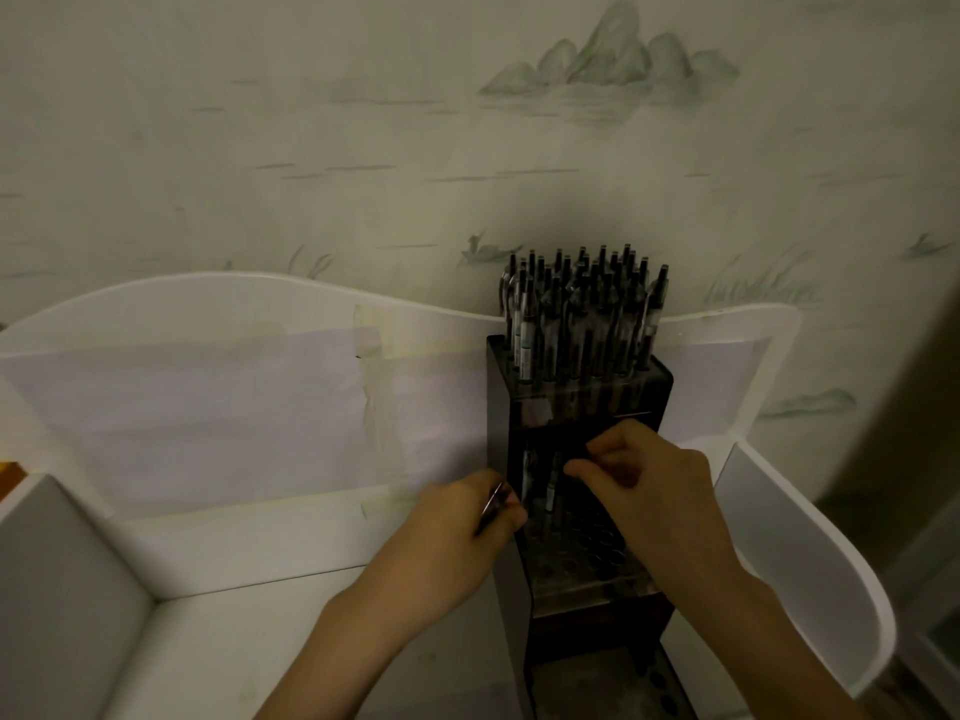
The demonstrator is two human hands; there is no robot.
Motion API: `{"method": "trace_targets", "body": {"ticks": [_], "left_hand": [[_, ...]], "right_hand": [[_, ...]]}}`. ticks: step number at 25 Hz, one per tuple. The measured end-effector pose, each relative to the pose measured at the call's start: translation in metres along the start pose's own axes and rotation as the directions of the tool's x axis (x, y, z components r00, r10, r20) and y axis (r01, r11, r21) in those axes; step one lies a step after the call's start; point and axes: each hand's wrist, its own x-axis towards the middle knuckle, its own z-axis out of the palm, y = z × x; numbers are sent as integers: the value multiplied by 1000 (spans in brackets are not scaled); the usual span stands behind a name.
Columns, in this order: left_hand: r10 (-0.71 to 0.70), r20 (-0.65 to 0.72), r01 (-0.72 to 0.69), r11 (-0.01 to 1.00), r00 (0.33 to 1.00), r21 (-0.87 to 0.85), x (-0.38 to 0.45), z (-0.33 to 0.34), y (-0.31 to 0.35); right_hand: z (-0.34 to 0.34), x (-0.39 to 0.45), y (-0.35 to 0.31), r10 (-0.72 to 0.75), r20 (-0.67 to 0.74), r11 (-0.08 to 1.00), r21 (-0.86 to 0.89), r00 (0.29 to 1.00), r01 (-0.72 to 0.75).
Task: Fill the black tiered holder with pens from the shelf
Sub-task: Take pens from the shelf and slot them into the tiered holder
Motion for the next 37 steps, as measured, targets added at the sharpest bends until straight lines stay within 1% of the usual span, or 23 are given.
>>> {"method": "trace_targets", "body": {"ticks": [2,4,5,6,7,9,10,11,13,18,21,24,26,29,30,31,32,33,35,37], "left_hand": [[6,22,-5,999,1000,-33,-1,-1,2],[19,38,-17,999,999,-50,-4,-1,5],[30,45,-27,998,999,-50,-5,-1,6],[40,53,-37,998,998,-44,-6,0,7],[49,67,-47,998,997,-35,-7,1,8],[60,97,-60,998,993,-3,-9,2,9],[61,111,-62,998,992,11,-9,3,10],[63,123,-66,998,990,21,-10,3,11],[76,139,-81,996,987,36,-11,4,13],[121,173,-131,990,977,45,-15,6,17],[160,162,-169,985,974,44,-16,6,21],[180,134,-188,981,974,45,-16,4,23],[179,114,-185,982,977,45,-16,1,23],[158,90,-163,985,983,48,-16,-3,24],[154,83,-159,985,985,60,-16,-4,24],[151,79,-157,985,985,73,-16,-4,24],[147,80,-153,985,986,83,-17,-4,24],[142,87,-150,984,986,92,-17,-4,24],[134,109,-145,985,985,97,-18,-5,24],[115,121,-127,987,986,95,-18,-6,24]], "right_hand": [[-3,-5,-2,-33,-20,999,-24,999,32],[-6,-12,-6,-127,-110,992,-39,986,123],[-7,-16,-10,-177,-132,984,-31,975,175],[-7,-20,-13,-209,-109,978,4,972,211],[-6,-24,-16,-213,-38,974,69,976,215],[-3,-29,-22,-166,155,971,197,974,134],[-1,-31,-23,-139,222,966,244,965,83],[0,-32,-24,-120,257,958,282,959,44],[2,-34,-24,-102,277,945,327,956,7],[2,-33,-22,-112,313,907,420,943,-32],[-1,-33,-20,-100,301,879,474,948,-57],[-16,-30,-24,-81,233,841,538,969,-59],[-31,-21,-27,-43,160,817,574,986,-57],[-52,-5,-28,51,-8,692,721,999,-30],[-59,-1,-29,70,-84,692,722,994,12],[-64,2,-28,57,-163,737,672,985,68],[-68,4,-26,18,-224,804,582,974,119],[-69,5,-25,-30,-253,870,471,967,150],[-66,4,-19,-94,-247,954,254,964,159],[-57,4,-13,-118,-220,979,137,968,150]]}}
